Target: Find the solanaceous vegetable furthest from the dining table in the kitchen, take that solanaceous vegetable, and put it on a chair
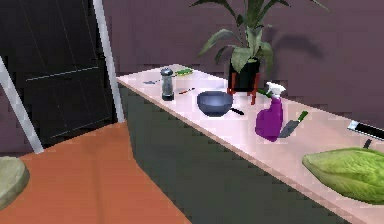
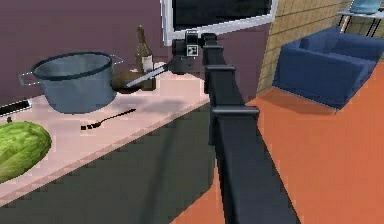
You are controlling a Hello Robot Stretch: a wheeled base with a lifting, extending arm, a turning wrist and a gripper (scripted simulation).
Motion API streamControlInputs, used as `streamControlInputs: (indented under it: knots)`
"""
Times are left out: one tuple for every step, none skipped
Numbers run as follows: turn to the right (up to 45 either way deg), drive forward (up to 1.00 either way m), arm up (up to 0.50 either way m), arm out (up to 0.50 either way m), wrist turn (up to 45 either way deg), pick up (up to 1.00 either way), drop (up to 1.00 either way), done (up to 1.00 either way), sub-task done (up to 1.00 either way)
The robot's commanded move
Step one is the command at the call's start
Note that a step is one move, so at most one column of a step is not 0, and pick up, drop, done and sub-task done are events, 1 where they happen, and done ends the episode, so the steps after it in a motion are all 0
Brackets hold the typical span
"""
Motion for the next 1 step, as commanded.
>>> streamControlInputs:
  knots:
    - [0.0,0.00,0.00,0.00,-45.0,0.00,0.00,0.00,0.00]
